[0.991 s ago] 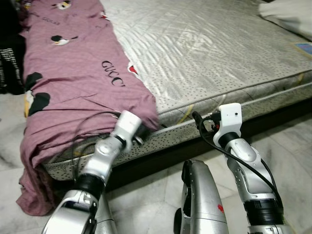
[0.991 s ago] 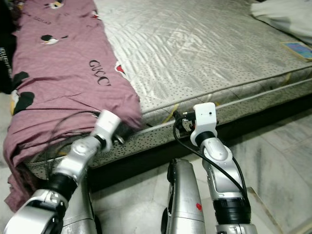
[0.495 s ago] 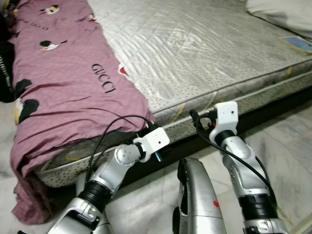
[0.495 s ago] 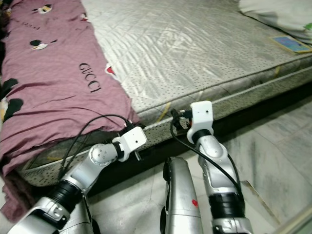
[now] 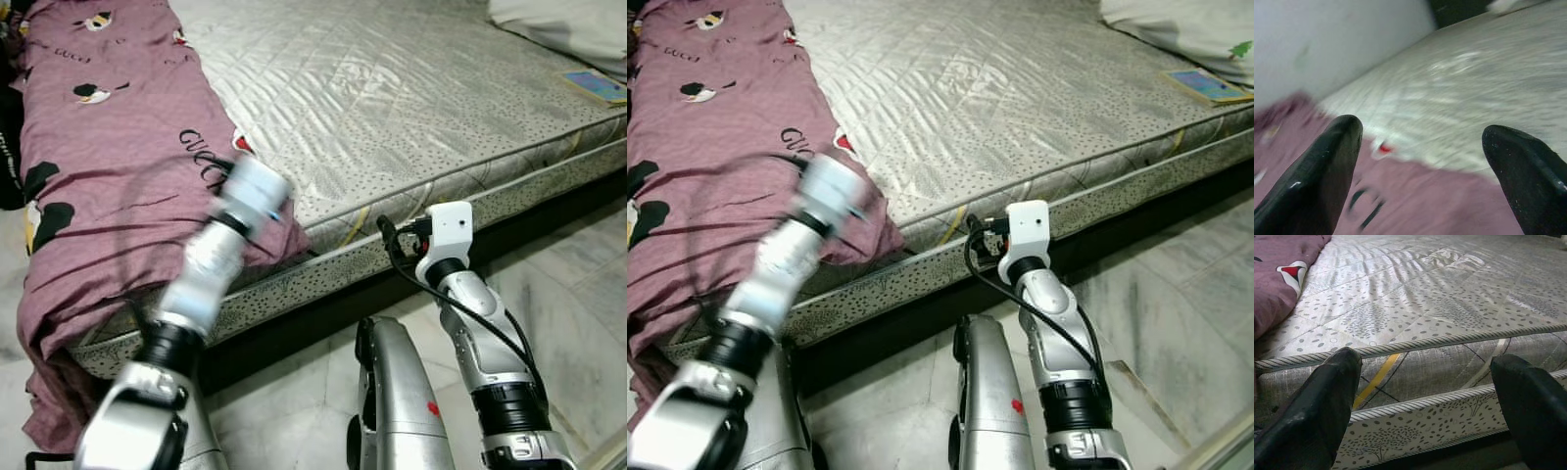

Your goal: Clean up the room

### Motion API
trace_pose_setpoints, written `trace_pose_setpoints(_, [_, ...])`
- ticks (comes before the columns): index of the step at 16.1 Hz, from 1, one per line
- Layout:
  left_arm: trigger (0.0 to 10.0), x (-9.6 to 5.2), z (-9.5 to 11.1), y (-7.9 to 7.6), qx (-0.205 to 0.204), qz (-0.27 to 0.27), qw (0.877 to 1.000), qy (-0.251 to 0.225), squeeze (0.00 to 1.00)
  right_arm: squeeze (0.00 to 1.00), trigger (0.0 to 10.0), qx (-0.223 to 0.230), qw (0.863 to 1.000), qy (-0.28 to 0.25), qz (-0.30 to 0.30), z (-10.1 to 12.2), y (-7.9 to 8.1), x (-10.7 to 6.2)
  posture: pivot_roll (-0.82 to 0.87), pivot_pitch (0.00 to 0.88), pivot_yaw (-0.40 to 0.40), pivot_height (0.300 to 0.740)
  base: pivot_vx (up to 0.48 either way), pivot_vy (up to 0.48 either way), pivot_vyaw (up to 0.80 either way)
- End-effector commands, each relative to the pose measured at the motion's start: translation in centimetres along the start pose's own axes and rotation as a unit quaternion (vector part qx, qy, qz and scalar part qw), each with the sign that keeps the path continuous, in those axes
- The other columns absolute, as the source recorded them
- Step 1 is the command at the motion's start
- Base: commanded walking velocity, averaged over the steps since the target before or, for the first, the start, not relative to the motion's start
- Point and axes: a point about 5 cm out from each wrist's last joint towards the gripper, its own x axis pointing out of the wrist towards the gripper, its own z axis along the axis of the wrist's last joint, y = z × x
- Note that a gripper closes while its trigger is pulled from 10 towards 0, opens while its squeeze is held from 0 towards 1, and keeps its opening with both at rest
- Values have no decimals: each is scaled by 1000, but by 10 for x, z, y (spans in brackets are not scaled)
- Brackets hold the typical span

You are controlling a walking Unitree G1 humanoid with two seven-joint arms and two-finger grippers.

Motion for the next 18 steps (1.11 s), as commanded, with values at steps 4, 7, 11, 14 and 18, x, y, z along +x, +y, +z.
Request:
trace_pose_setpoints(4, [10000,-9,-64,6,-48,-39,981,184,0,0,10000,-2,1000,-10,0,5,1,3,-193,0,-8,426,0,0,0])
trace_pose_setpoints(7, [10000,-11,-79,1,-35,-87,971,222,0,0,10000,-3,1000,-10,-2,4,0,2,-198,0,-8,426,0,0,0])
trace_pose_setpoints(11, [10000,-1,-71,-7,-2,-96,974,203,0,0,10000,-5,1000,-12,-6,5,-1,1,-216,0,-4,426,0,0,0])
trace_pose_setpoints(14, [10000,13,-37,15,-52,-11,995,80,0,0,10000,7,1000,-25,-1,9,4,4,-198,0,-7,426,0,0,0])
trace_pose_setpoints(18, [10000,12,-12,19,-94,36,995,-22,0,0,10000,28,999,-40,13,15,15,11,-144,0,-20,426,0,0,0])
